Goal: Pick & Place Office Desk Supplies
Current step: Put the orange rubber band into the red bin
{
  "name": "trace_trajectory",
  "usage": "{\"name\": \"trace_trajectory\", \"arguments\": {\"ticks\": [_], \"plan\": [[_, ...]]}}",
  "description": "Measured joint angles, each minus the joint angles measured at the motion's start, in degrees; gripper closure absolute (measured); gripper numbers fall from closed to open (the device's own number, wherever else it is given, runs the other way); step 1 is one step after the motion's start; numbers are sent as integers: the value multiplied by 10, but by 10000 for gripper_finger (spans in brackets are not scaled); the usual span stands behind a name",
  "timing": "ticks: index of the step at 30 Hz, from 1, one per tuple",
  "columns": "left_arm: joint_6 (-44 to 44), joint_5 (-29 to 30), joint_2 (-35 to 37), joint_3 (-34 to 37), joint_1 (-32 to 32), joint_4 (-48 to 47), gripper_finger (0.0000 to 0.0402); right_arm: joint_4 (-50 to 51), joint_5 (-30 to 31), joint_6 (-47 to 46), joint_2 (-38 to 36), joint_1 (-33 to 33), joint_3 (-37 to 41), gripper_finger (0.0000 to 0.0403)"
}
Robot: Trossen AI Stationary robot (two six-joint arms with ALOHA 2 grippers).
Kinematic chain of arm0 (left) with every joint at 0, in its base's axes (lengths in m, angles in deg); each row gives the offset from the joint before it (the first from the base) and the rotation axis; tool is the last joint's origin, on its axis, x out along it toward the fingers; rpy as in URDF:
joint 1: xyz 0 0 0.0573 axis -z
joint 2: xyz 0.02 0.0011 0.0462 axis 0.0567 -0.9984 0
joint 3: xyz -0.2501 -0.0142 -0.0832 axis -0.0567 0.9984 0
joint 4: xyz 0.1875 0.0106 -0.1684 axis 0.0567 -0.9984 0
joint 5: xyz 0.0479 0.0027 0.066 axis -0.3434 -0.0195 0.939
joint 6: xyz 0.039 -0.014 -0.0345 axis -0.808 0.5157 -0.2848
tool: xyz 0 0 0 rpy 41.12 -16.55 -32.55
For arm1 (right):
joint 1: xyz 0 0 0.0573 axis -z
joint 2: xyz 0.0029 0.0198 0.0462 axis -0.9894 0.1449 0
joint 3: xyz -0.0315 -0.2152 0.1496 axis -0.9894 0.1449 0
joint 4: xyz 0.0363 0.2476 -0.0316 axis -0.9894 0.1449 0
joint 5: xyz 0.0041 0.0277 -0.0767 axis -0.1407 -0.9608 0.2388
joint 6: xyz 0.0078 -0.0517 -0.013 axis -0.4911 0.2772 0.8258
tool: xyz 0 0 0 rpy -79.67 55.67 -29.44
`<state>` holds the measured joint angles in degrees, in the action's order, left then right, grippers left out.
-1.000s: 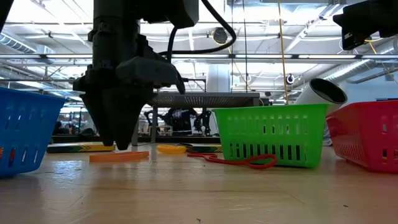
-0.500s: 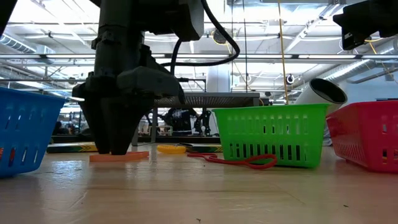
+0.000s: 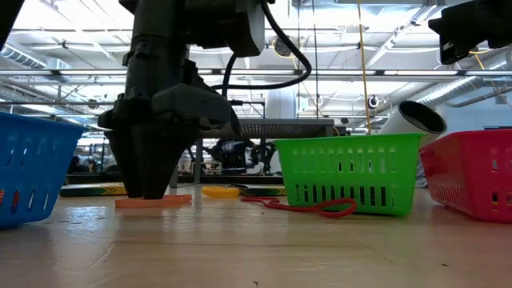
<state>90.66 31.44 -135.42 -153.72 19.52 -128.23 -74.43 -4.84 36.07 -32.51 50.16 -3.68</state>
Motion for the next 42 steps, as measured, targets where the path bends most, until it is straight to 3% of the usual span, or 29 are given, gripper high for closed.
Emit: {"name": "trace_trajectory", "arguments": {"ticks": [6,13,15,30,42], "plan": [[-8,1,0,0,0,5,237,0,0,0,0,0,0,308],[-26,-13,0,0,0,22,370,0,0,0,0,0,0,307],[-25,-15,0,0,0,24,392,0,0,0,0,0,0,307],[-36,-1,14,-4,15,34,399,0,0,0,0,0,0,308],[-38,93,77,-5,39,27,400,0,0,0,0,0,0,307]]}}
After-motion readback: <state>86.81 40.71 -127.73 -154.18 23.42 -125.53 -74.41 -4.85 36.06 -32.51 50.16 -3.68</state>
